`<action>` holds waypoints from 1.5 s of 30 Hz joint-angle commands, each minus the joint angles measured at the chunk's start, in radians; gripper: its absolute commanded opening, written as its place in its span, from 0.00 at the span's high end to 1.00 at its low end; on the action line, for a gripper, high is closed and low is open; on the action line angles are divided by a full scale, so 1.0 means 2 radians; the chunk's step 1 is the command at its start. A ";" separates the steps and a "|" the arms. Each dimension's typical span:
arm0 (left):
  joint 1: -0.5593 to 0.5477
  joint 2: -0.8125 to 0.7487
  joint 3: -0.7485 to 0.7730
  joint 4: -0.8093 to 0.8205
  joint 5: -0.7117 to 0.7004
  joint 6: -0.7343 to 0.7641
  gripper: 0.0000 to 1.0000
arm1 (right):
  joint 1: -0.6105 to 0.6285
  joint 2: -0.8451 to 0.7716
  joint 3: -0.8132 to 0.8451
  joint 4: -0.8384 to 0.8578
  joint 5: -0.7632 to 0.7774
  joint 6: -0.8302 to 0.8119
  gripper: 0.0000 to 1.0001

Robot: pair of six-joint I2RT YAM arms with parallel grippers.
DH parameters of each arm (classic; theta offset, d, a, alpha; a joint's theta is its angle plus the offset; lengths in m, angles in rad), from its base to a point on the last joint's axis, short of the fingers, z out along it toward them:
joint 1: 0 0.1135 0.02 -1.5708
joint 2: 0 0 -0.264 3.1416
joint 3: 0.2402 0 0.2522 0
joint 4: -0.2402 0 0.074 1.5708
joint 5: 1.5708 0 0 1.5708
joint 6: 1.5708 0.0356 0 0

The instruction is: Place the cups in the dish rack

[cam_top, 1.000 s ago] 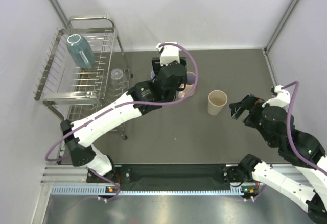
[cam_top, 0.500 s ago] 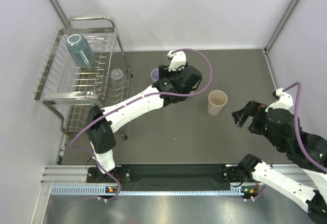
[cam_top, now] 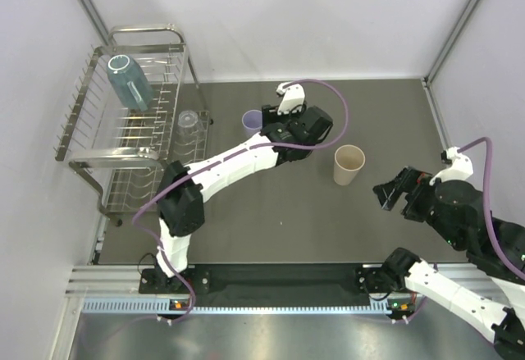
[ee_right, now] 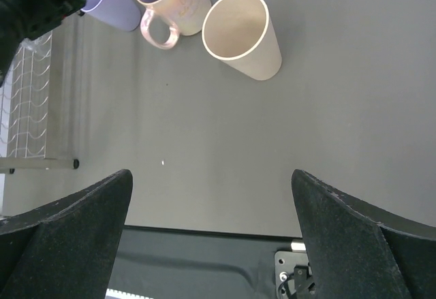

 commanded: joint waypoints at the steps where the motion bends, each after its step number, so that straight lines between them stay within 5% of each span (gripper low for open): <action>1: 0.003 0.021 0.039 -0.014 -0.016 -0.035 0.27 | -0.001 -0.009 0.008 -0.016 -0.006 0.000 0.00; 10: 0.037 0.085 0.110 -0.030 -0.021 -0.055 0.30 | 0.000 -0.016 0.027 -0.041 -0.013 0.007 0.00; 45: 0.115 0.162 0.123 -0.030 0.048 -0.148 0.34 | -0.002 -0.042 0.020 -0.057 -0.030 0.016 0.00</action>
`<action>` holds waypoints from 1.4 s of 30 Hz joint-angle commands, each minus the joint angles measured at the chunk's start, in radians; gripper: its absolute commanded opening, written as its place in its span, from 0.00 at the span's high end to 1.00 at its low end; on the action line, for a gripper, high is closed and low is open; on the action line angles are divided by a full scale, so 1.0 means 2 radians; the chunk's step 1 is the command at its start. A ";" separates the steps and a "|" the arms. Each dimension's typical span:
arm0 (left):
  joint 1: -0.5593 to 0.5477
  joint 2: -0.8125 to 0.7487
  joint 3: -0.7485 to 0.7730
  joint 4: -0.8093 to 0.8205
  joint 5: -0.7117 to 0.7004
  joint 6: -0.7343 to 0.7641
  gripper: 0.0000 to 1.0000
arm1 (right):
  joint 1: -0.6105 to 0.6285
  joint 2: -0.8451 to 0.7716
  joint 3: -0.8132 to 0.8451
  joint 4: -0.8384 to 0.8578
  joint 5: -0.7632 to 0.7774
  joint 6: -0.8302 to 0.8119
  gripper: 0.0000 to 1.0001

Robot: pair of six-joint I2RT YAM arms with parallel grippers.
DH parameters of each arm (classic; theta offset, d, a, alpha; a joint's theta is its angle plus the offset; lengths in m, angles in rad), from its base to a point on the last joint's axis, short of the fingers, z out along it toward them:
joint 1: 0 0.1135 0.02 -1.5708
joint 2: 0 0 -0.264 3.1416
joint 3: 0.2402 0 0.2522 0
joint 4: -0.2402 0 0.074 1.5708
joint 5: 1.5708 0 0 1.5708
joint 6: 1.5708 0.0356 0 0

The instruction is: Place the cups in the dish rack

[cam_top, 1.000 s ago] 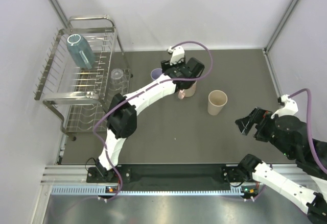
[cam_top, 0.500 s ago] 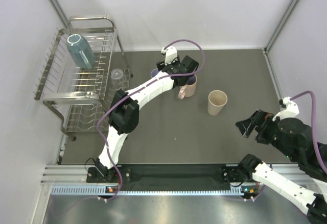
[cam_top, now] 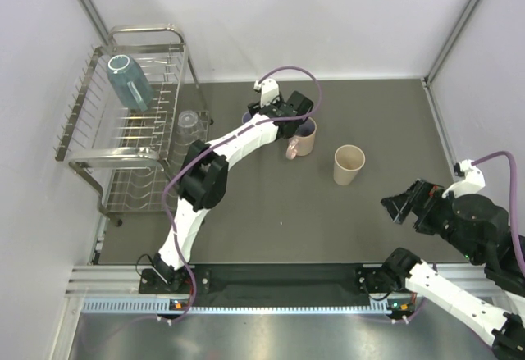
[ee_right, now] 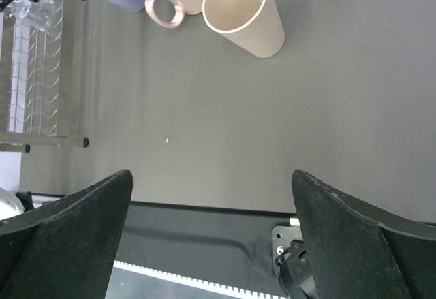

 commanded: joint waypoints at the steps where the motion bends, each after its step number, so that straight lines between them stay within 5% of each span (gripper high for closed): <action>1: 0.005 0.007 0.018 0.001 -0.004 -0.009 0.34 | -0.001 0.001 0.007 -0.003 -0.003 0.002 0.00; 7: 0.011 0.023 0.025 0.004 0.000 -0.004 0.34 | -0.001 -0.001 0.005 -0.001 -0.003 0.003 0.00; 14: 0.012 0.038 0.037 -0.002 0.002 0.001 0.45 | -0.001 -0.005 0.003 0.000 -0.001 0.002 0.00; 17: 0.011 0.040 0.037 -0.004 0.006 -0.001 0.54 | -0.002 -0.004 0.003 0.000 0.001 0.002 0.00; 25: 0.011 0.037 0.037 -0.009 0.017 0.000 1.00 | -0.002 0.008 0.006 0.007 0.001 -0.009 0.00; 35: -0.011 -0.050 0.045 0.003 0.034 0.035 1.00 | -0.003 0.051 0.020 0.015 0.000 0.010 0.00; 42: -0.077 -0.155 0.006 0.050 0.044 0.048 1.00 | -0.001 0.041 0.007 0.065 -0.010 0.043 0.00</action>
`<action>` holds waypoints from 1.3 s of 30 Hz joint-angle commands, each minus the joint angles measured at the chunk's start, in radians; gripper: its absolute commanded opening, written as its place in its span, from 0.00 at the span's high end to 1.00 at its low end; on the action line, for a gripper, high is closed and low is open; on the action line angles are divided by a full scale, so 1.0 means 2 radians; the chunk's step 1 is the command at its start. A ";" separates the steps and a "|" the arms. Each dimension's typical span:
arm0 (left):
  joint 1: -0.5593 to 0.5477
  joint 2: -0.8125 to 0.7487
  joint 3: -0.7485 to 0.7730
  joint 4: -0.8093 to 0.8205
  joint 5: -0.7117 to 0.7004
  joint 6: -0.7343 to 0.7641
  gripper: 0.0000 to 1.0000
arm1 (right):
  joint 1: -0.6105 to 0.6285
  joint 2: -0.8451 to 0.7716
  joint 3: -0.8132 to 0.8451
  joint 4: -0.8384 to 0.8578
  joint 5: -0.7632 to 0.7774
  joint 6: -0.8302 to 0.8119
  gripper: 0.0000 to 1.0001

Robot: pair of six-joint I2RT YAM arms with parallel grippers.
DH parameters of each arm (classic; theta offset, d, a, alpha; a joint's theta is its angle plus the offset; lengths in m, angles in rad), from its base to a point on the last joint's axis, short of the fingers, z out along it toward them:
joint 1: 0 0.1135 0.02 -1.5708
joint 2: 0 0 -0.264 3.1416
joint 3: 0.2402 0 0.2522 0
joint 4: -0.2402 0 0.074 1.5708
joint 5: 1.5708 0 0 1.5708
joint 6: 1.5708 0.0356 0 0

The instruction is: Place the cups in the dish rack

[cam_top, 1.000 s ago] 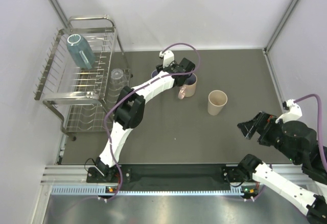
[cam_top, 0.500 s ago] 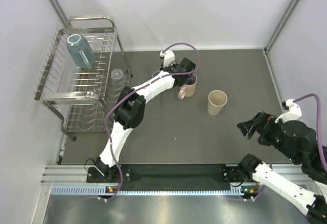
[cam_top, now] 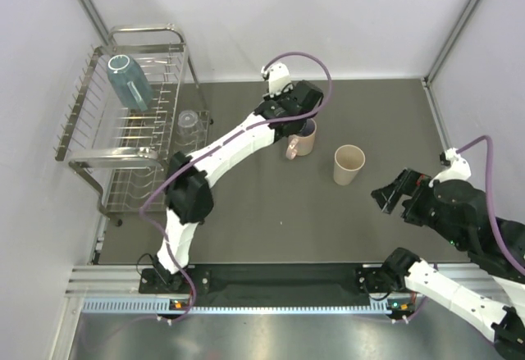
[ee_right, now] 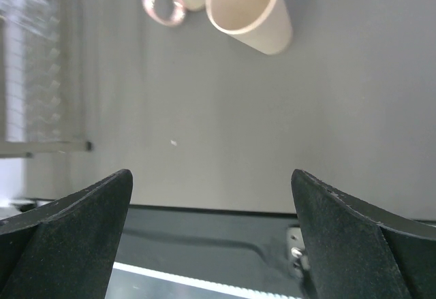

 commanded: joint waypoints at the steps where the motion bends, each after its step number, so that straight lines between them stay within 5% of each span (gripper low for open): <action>1: -0.045 -0.121 -0.026 0.062 -0.014 0.019 1.00 | -0.002 -0.013 0.006 0.056 -0.008 0.031 0.00; 10: -0.120 -0.319 -0.207 0.193 0.014 0.067 1.00 | -0.001 -0.037 -0.023 0.096 -0.034 0.136 0.00; 16: -0.126 -0.494 -0.416 0.364 0.126 0.084 1.00 | -0.001 -0.095 -0.109 0.227 -0.084 0.262 0.00; 21: -0.125 -0.582 -0.488 0.431 0.187 0.104 1.00 | -0.001 -0.091 -0.151 0.328 -0.130 0.320 0.00; 31: -0.125 -0.638 -0.545 0.546 0.313 0.114 1.00 | -0.001 -0.009 -0.199 0.570 -0.202 0.372 0.00; 39: -0.126 -0.614 -0.550 0.619 0.259 0.068 1.00 | 0.016 0.080 -0.132 0.656 -0.150 0.357 0.00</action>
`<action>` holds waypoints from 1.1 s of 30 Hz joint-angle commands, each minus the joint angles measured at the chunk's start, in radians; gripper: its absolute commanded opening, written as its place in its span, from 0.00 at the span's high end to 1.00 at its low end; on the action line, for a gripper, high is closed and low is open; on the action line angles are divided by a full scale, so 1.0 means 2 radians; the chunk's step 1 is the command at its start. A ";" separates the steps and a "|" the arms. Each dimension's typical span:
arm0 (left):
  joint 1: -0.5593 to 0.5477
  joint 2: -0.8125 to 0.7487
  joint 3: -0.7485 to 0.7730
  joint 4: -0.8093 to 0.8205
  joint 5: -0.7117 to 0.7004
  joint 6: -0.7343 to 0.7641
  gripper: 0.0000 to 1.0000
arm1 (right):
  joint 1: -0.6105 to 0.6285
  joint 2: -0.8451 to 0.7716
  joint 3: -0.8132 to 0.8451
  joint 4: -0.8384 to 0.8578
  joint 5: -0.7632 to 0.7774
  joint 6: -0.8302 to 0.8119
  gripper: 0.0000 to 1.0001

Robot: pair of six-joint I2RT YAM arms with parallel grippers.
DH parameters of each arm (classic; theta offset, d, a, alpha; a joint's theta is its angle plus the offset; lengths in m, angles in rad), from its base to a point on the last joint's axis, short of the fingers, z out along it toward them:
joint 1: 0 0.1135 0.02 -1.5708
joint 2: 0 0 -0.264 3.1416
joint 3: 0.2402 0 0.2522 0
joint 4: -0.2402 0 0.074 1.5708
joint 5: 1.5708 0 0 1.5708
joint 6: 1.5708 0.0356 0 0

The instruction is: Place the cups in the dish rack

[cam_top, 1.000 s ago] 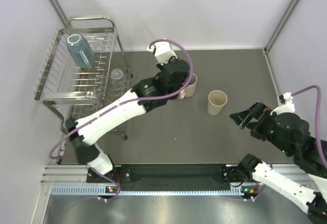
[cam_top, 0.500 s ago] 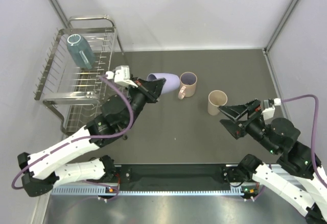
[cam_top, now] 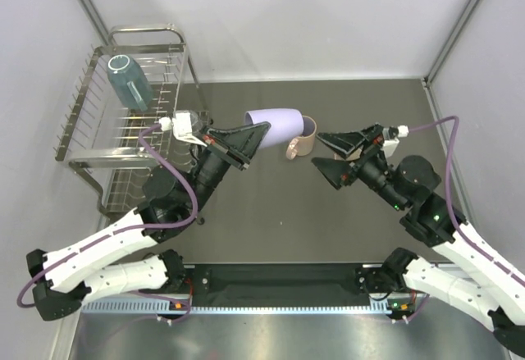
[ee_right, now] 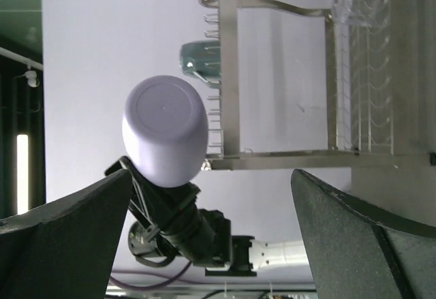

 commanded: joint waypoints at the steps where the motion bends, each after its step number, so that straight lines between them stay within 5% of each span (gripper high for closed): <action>1: -0.001 0.013 0.001 0.093 -0.020 -0.027 1.00 | 0.014 0.018 0.059 0.083 0.041 -0.019 0.00; 8: -0.001 0.072 0.044 0.132 -0.012 -0.004 1.00 | 0.065 0.061 0.080 0.164 0.151 -0.075 0.00; 18: -0.001 0.093 0.079 0.138 -0.005 0.083 1.00 | 0.134 0.110 0.130 0.120 0.249 -0.074 0.00; 33: -0.001 0.085 0.082 0.145 0.013 0.120 1.00 | 0.142 0.181 0.172 0.152 0.285 0.004 0.00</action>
